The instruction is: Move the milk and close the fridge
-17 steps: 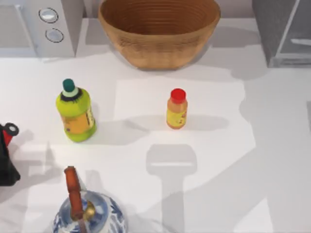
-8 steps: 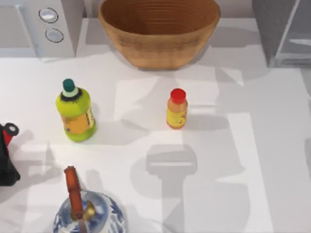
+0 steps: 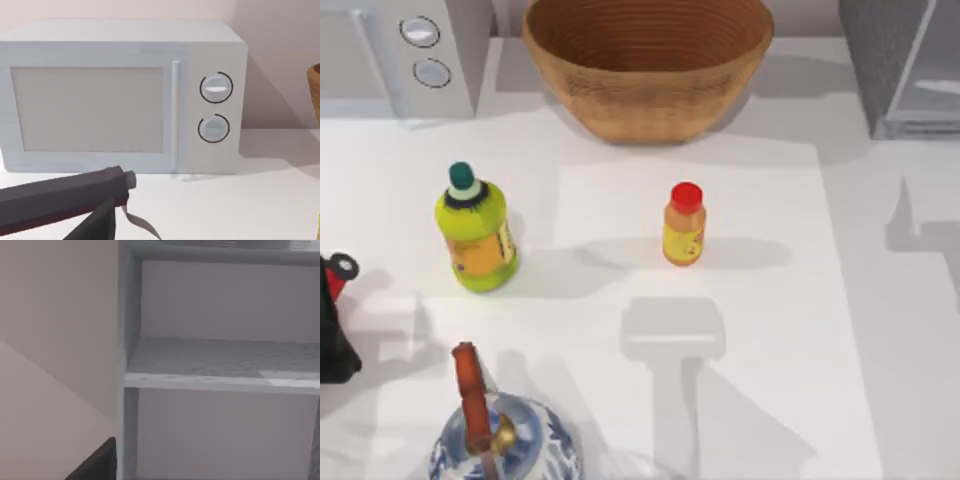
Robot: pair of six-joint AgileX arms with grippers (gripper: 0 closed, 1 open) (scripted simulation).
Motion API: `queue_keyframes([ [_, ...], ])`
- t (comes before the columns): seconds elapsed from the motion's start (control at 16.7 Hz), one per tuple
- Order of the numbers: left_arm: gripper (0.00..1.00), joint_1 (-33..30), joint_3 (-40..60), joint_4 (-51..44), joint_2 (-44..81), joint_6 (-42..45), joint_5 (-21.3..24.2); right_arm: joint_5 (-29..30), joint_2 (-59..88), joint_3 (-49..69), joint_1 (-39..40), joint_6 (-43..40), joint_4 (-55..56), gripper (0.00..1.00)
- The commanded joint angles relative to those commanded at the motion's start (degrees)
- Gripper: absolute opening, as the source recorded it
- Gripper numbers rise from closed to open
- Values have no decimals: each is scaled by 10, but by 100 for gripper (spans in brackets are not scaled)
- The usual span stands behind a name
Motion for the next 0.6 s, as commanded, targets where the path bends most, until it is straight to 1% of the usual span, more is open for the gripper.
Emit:
queue_keyframes([
  [0.3, 100, 0, 0, 0, 0, 0, 0, 23, -263, -171, 23, 4, -135, 100],
  [0.48, 100, 0, 0, 0, 0, 0, 0, 33, -366, -247, 33, 7, -195, 100],
  [0.6, 100, 0, 0, 0, 0, 0, 0, 37, -407, -278, 37, 8, -220, 100],
])
